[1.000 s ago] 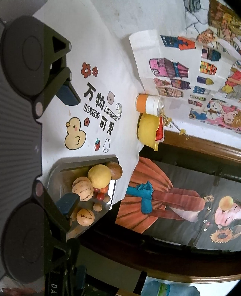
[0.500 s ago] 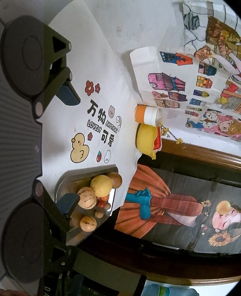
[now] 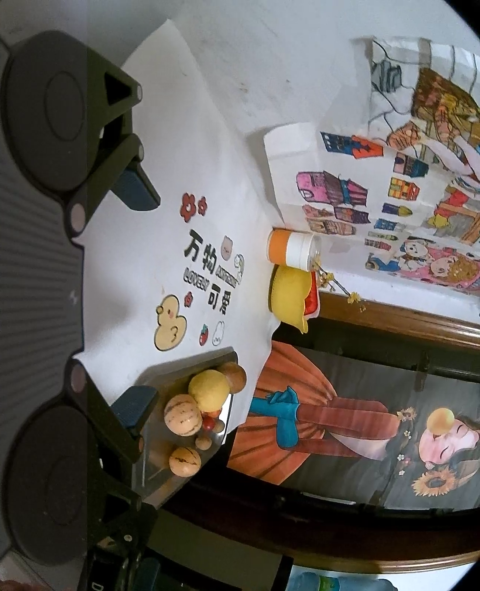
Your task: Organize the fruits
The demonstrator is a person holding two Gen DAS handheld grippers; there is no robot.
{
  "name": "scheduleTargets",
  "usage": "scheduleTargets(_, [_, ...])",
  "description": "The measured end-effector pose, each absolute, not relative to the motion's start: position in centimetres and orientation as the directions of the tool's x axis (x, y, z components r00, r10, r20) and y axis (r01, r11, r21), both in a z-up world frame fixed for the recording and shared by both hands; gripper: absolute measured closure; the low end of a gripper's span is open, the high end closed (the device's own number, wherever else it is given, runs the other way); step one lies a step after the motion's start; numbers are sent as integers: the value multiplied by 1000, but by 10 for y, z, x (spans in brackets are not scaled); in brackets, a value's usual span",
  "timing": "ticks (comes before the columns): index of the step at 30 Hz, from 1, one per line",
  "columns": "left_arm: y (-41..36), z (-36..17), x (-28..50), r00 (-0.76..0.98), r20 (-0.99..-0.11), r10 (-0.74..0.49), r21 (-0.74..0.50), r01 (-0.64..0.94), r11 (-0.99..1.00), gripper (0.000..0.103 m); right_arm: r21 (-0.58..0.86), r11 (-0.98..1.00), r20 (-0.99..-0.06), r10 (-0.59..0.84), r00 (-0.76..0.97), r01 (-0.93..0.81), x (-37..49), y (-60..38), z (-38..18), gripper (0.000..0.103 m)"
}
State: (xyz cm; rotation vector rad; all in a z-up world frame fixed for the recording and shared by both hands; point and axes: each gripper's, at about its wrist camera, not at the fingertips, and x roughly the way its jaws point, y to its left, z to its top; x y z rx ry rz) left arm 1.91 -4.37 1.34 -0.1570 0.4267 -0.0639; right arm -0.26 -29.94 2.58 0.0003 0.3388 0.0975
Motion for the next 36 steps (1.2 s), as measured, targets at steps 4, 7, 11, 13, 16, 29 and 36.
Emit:
scheduleTargets(4, [-36, 8, 14, 909, -408, -83, -172, 13, 985, 0, 8, 995, -320, 94, 943, -97, -9, -295, 21, 1])
scheduleTargets(7, [-29, 6, 11, 910, -408, -73, -174, 1, 985, 0, 20, 995, -318, 98, 943, -96, -12, -293, 18, 1])
scheduleTargets(11, [-24, 3, 6, 915, -399, -60, -165, -8, 986, 0, 31, 995, -311, 96, 945, -91, -17, -290, 14, 1])
scheduleTargets(13, [-23, 1, 3, 915, -399, -54, -160, -12, 987, 0, 31, 996, -307, 95, 947, -89, -20, -289, 11, 1])
scheduleTargets(16, [-21, -1, 0, 917, -396, -50, -158, -15, 987, 0, 32, 996, -306, 89, 948, -83, -22, -289, 9, 1])
scheduleTargets(29, [-25, -11, -8, 913, -403, -61, -125, 11, 992, 0, 47, 996, -322, 81, 943, -69, -27, -295, -2, 1])
scheduleTargets(36, [-26, -11, -7, 912, -406, -62, -121, 14, 993, 0, 50, 996, -326, 82, 942, -69, -27, -296, -3, 1])
